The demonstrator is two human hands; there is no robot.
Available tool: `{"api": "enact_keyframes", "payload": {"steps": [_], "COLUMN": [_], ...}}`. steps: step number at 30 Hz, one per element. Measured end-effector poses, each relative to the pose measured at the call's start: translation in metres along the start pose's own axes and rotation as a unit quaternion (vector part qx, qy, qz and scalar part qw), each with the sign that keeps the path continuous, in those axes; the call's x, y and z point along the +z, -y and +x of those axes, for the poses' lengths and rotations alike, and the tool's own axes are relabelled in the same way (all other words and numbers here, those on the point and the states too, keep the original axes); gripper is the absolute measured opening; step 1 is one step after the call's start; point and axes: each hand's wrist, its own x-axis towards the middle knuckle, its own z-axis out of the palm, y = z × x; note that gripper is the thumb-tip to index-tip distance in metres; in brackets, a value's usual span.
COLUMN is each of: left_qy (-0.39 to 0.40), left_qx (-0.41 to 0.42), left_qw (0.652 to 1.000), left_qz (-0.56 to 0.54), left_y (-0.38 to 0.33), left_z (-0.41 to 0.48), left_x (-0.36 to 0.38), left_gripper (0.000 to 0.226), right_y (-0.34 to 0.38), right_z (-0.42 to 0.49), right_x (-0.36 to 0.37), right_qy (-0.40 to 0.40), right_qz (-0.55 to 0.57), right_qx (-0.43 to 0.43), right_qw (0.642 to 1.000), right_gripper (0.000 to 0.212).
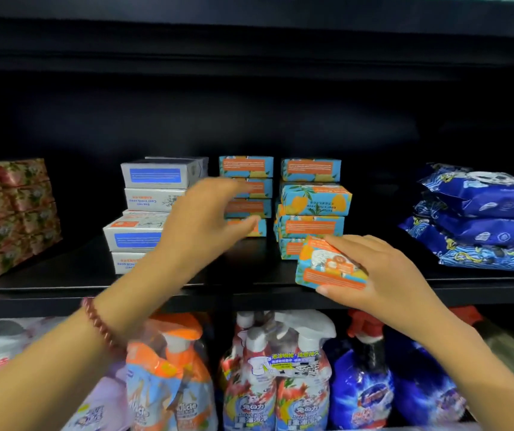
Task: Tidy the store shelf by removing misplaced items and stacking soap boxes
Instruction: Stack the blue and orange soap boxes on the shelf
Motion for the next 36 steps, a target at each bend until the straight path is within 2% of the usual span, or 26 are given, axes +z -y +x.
{"api": "enact_keyframes", "payload": {"steps": [4, 10, 16, 19, 22, 25, 28, 32, 36], "left_qy": [0.045, 0.129, 0.045, 0.005, -0.014, -0.031, -0.035, -0.068, -0.064], "left_qx": [-0.087, -0.096, -0.080, -0.055, -0.025, -0.034, -0.073, -0.021, -0.005], "left_qw": [0.995, 0.980, 0.986, 0.987, 0.980, 0.979, 0.985, 0.991, 0.992], "left_qz": [0.032, 0.114, 0.136, 0.153, 0.195, 0.197, 0.153, 0.114, 0.111], "left_y": [0.007, 0.031, 0.032, 0.031, 0.028, 0.019, 0.010, 0.009, 0.010], "left_z": [0.060, 0.090, 0.089, 0.084, 0.078, 0.072, 0.058, 0.026, 0.001], "left_x": [0.022, 0.054, 0.057, 0.055, 0.050, 0.037, 0.022, 0.016, 0.015], "left_gripper": [0.066, 0.068, 0.055, 0.048, 0.043, 0.043, 0.048, 0.042, 0.045], "right_y": [-0.014, -0.021, -0.024, -0.023, -0.021, -0.022, -0.019, -0.012, -0.008], "right_z": [-0.009, -0.015, -0.016, -0.010, 0.004, 0.026, 0.055, 0.091, 0.118], "right_x": [-0.006, -0.011, -0.017, -0.026, -0.038, -0.051, -0.059, -0.058, -0.050], "right_qy": [-0.031, -0.053, -0.082, -0.109, -0.131, -0.143, -0.117, -0.053, -0.008], "right_qz": [0.012, 0.023, 0.057, 0.084, 0.092, 0.070, 0.070, 0.066, 0.088], "right_qx": [-0.003, -0.020, -0.022, -0.029, -0.033, -0.038, -0.037, -0.044, -0.024], "right_qw": [0.999, 0.998, 0.995, 0.990, 0.987, 0.987, 0.990, 0.995, 0.996], "right_gripper": [0.072, 0.074, 0.077, 0.070, 0.072, 0.075, 0.077, 0.072, 0.067]}}
